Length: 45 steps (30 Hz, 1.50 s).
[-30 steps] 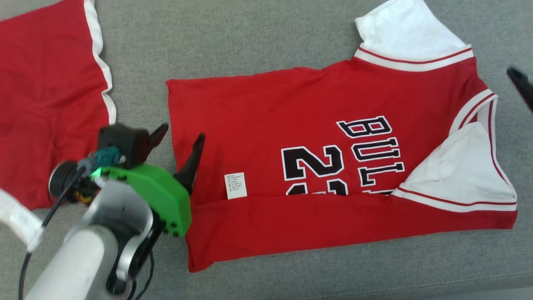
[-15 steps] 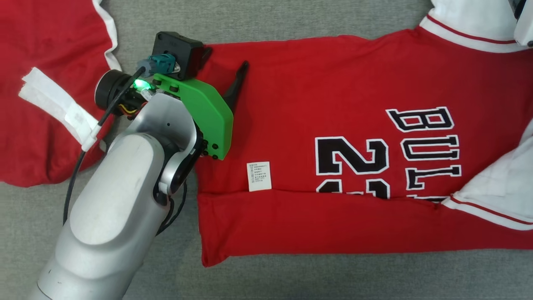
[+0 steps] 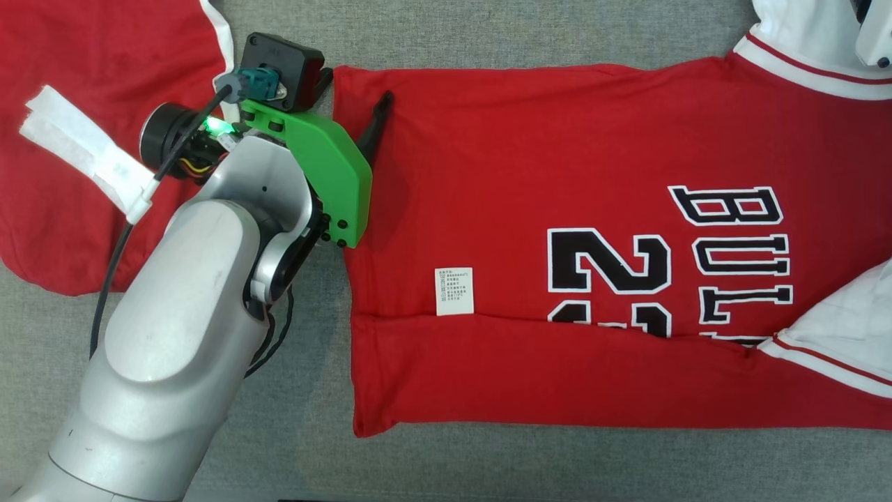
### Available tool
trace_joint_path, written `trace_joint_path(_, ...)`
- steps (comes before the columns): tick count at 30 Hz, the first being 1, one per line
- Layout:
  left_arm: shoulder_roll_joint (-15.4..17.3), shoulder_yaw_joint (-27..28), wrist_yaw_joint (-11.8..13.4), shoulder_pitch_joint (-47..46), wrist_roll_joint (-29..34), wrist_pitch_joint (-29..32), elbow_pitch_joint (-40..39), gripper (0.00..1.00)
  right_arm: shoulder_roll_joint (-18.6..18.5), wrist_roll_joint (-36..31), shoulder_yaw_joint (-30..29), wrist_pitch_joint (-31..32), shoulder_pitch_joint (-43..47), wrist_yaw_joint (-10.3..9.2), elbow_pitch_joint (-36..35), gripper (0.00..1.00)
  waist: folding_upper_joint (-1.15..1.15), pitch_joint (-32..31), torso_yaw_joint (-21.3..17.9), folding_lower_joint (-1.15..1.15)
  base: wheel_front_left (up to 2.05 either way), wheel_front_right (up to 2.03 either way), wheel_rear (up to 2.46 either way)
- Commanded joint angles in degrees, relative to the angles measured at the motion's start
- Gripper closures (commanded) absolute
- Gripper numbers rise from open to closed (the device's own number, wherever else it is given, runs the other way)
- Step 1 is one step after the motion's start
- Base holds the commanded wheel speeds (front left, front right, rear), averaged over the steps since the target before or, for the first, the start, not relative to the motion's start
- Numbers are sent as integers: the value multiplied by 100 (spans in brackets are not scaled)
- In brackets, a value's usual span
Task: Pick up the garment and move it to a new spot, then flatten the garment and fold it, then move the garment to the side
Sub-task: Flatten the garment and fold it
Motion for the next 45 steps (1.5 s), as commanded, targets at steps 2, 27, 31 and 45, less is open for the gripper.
trace_joint_path(2,-14,-80,-82,-35,-38,93,178,0,49,83,158,25,169,2,201,51,0,-12,-17,0,0,0,0)
trace_joint_path(27,489,343,-24,1557,-709,-574,-1499,100,-1107,2089,102,-1344,2511,-3,-2397,100,0,-1268,-643,0,0,0,0)
trace_joint_path(31,591,395,99,2044,-837,-573,-1881,100,-1119,2254,-363,-1346,3595,-3,-3115,100,0,-1494,-798,0,0,0,0)
trace_joint_path(45,908,618,486,3495,-984,-915,-2236,100,-60,1959,-759,-1312,5418,-2,-3962,100,0,-1766,-1210,0,0,0,0)
